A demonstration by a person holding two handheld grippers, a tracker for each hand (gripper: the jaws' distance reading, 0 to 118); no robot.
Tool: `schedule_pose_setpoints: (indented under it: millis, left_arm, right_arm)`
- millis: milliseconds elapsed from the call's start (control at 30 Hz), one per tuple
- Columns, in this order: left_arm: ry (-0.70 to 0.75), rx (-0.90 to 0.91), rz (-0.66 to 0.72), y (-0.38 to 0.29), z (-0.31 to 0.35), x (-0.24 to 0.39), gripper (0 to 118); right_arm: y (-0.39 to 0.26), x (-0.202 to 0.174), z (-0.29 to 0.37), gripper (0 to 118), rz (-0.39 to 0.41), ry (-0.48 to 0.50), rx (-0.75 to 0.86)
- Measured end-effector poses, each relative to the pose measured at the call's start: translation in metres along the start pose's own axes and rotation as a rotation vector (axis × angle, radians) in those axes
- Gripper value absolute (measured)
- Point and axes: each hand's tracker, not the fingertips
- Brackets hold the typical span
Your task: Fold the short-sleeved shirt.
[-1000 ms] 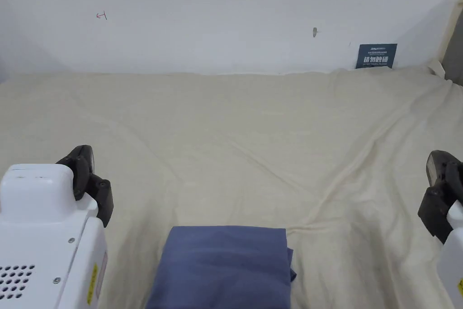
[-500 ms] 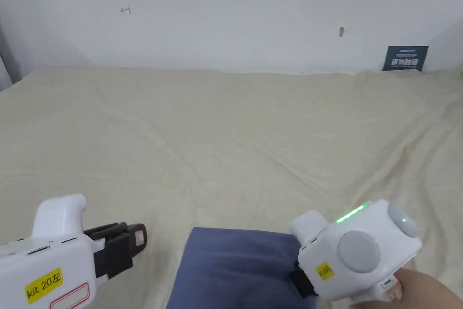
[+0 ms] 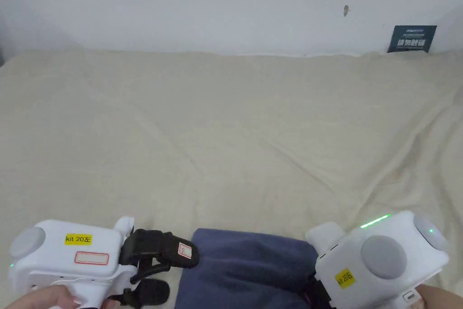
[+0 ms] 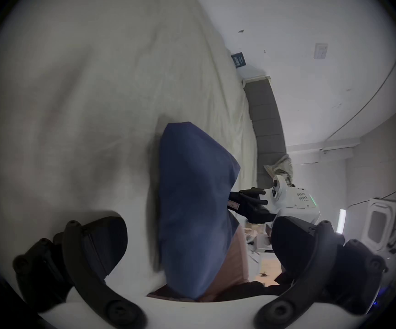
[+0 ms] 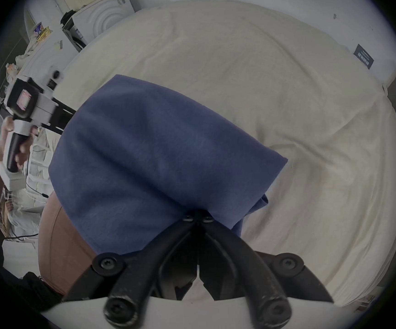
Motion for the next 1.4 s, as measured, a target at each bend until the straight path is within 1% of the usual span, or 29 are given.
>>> schedule_pose_setpoints:
  millis: [67, 100, 133, 200, 267, 333, 367, 400, 433, 467, 500, 533, 567, 600, 633, 667, 767, 833, 900, 1000, 1033, 1100, 1133, 1200, 1233, 1300, 1400]
  left_arm:
    - [-0.123, -0.023, 0.002, 0.013, -0.016, -0.011, 118]
    - [-0.189, -0.045, 0.026, 0.017, -0.028, -0.012, 118]
    - [-0.193, -0.042, 0.042, 0.016, -0.041, -0.012, 118]
    - [-0.165, -0.050, 0.012, 0.018, -0.061, -0.002, 118]
    - [-0.093, -0.118, -0.095, 0.017, -0.068, 0.011, 118]
    - [-0.047, -0.095, -0.180, 0.010, -0.067, 0.016, 118]
    - [-0.053, -0.085, -0.209, 0.007, -0.065, 0.017, 118]
    - [-0.030, -0.086, -0.230, 0.006, -0.067, 0.019, 118]
    - [0.021, -0.081, -0.216, 0.005, -0.067, 0.022, 117]
    - [0.057, -0.060, -0.189, 0.005, -0.066, 0.026, 113]
    - [0.114, -0.053, -0.173, 0.004, -0.064, 0.033, 105]
    - [0.184, -0.029, -0.180, 0.003, -0.061, 0.038, 79]
    - [0.254, -0.004, -0.213, 0.002, -0.058, 0.042, 37]
    - [0.349, 0.009, -0.264, 0.003, -0.056, 0.045, 25]
    - [0.308, -0.031, -0.267, -0.001, -0.054, 0.047, 25]
    - [0.283, -0.053, -0.248, 0.000, -0.052, 0.051, 25]
    - [0.338, -0.027, -0.284, -0.004, -0.029, 0.070, 25]
    - [0.397, -0.033, -0.353, -0.002, 0.003, 0.082, 25]
    - [0.514, -0.027, -0.381, 0.000, 0.043, 0.088, 25]
    - [0.733, 0.021, -0.379, 0.014, 0.119, 0.084, 25]
    - [0.808, 0.043, -0.354, 0.020, 0.147, 0.078, 25]
    - [0.911, 0.078, -0.265, 0.035, 0.193, 0.061, 25]
    - [0.955, 0.067, -0.207, 0.044, 0.217, 0.050, 25]
    - [1.062, 0.062, -0.171, 0.050, 0.250, 0.036, 25]
    - [1.144, 0.074, -0.196, 0.052, 0.265, 0.031, 25]
    - [1.226, 0.055, -0.254, 0.055, 0.285, 0.022, 25]
    - [1.267, 0.117, -0.158, 0.056, 0.309, 0.002, 25]
  right_arm:
    - [0.001, 0.000, 0.000, 0, -0.006, 0.004, -0.004]
    - [0.001, 0.000, -0.001, 0, -0.005, 0.006, -0.005]
    - [0.001, 0.001, -0.001, 0, -0.005, 0.008, -0.006]
    - [0.001, 0.002, -0.003, 0, -0.009, 0.016, -0.005]
    - [-0.002, 0.006, -0.002, 0, -0.020, 0.030, 0.005]
    - [-0.005, 0.010, -0.002, 0, -0.034, 0.049, 0.018]
    - [-0.006, 0.012, -0.002, 0, -0.039, 0.057, 0.024]
    - [-0.008, 0.013, -0.001, 0, -0.044, 0.065, 0.032]
    - [-0.011, 0.013, -0.001, 0, -0.044, 0.071, 0.042]
    - [-0.012, 0.013, 0.000, 0, -0.043, 0.073, 0.051]
    - [-0.015, 0.013, 0.003, 0, -0.042, 0.074, 0.065]
    - [-0.018, 0.011, 0.008, 0, -0.046, 0.073, 0.083]
    - [-0.021, 0.011, 0.011, 0, -0.049, 0.072, 0.098]
    - [-0.023, 0.011, 0.015, 0, -0.059, 0.082, 0.125]
    - [-0.027, 0.010, 0.020, 0, -0.084, 0.123, 0.163]
    - [-0.029, 0.009, 0.024, 0, -0.099, 0.127, 0.172]
    - [-0.035, 0.001, 0.037, 0, -0.108, 0.105, 0.213]
    - [-0.038, -0.007, 0.047, 0, -0.100, 0.097, 0.246]
    - [-0.039, -0.013, 0.054, 0, -0.103, 0.106, 0.260]
    - [-0.036, -0.024, 0.059, 0, -0.134, 0.141, 0.263]
    - [-0.034, -0.028, 0.059, 0, -0.149, 0.162, 0.251]
    - [-0.030, -0.035, 0.056, 0, -0.169, 0.195, 0.239]
    - [-0.026, -0.040, 0.052, 0, -0.171, 0.202, 0.234]
    - [-0.023, -0.050, 0.048, 0, -0.157, 0.194, 0.228]
    - [-0.020, -0.056, 0.045, 0, -0.147, 0.178, 0.221]
    - [-0.015, -0.063, 0.042, 0, -0.150, 0.166, 0.206]
    - [-0.011, -0.066, 0.040, 0, -0.174, 0.203, 0.195]
